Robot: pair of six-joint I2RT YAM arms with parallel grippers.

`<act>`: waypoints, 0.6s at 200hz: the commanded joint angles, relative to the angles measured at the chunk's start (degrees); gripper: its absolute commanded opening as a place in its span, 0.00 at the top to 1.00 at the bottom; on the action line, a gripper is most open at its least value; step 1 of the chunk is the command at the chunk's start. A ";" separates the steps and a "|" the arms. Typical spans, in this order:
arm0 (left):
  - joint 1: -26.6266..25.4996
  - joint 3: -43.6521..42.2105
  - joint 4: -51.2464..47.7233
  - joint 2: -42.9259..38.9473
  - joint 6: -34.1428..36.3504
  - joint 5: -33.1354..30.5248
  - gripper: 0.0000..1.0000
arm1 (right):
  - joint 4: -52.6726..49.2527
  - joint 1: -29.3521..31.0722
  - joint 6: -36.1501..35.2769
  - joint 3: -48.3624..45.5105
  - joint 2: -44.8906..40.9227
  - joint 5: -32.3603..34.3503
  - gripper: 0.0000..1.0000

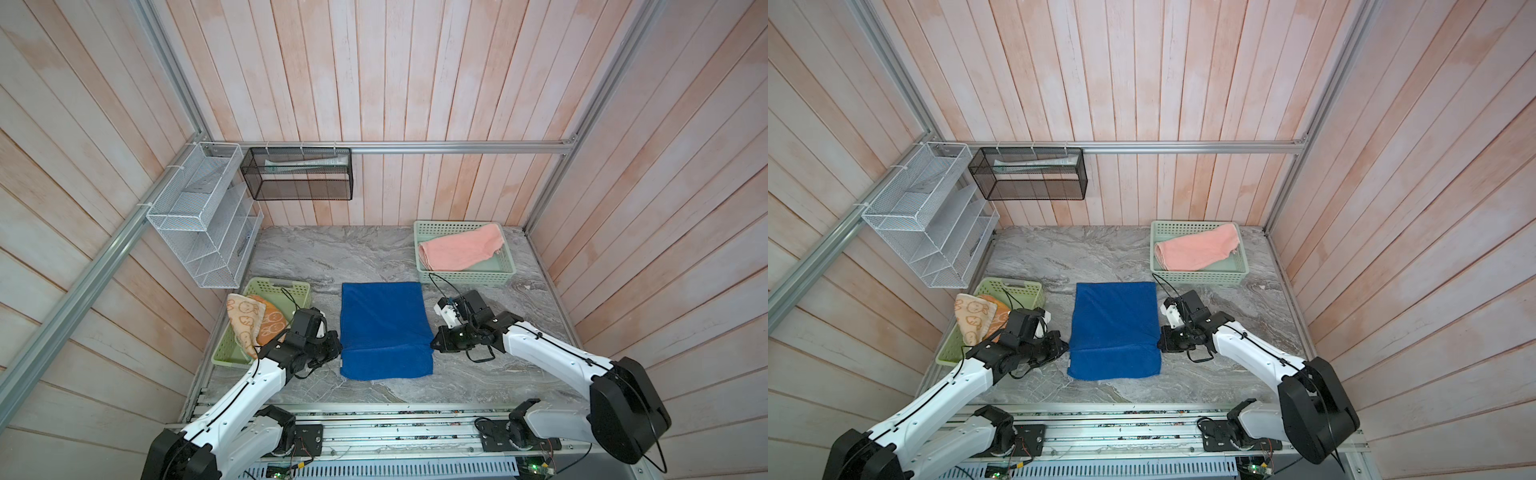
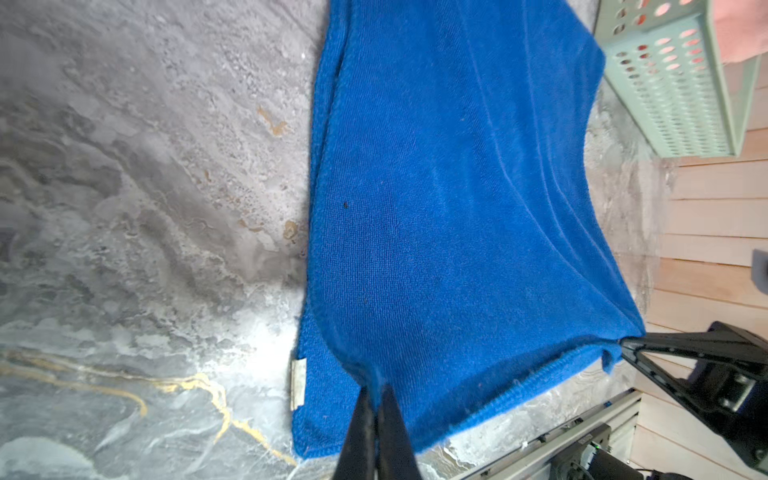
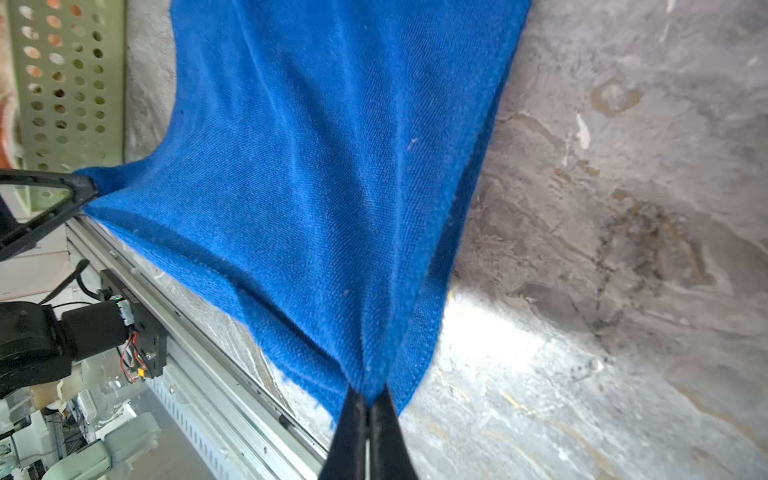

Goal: Fold and stack the towels

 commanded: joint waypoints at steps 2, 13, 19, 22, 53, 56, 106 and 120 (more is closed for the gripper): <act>-0.92 -2.79 0.82 0.61 -2.76 1.39 1.00 | 1.97 0.14 1.29 -6.26 0.02 -3.19 1.00; -0.98 -4.80 3.82 2.71 -4.01 3.06 1.00 | 5.70 0.09 1.95 -8.94 1.57 -5.17 1.00; -1.16 -5.55 4.86 3.77 -4.73 3.40 1.00 | 7.13 0.10 2.14 -9.97 2.51 -5.49 1.00; -1.30 -5.85 5.21 4.36 -5.13 3.46 1.00 | 7.56 0.11 2.16 -10.21 3.07 -5.52 1.00; -2.81 -7.74 6.17 5.97 -7.76 1.49 0.96 | 7.22 0.22 0.57 -10.35 7.27 -4.82 0.90; -2.78 -7.76 5.92 5.83 -7.87 1.38 0.92 | 6.67 0.24 0.44 -9.88 7.30 -4.72 0.83; -2.83 1.59 -4.47 1.74 -5.10 -5.07 0.55 | -5.38 0.33 -1.00 0.48 2.54 3.22 0.58; -2.90 4.10 -4.80 1.97 -3.69 -6.22 0.58 | -6.28 0.64 -0.59 3.18 2.47 4.37 0.58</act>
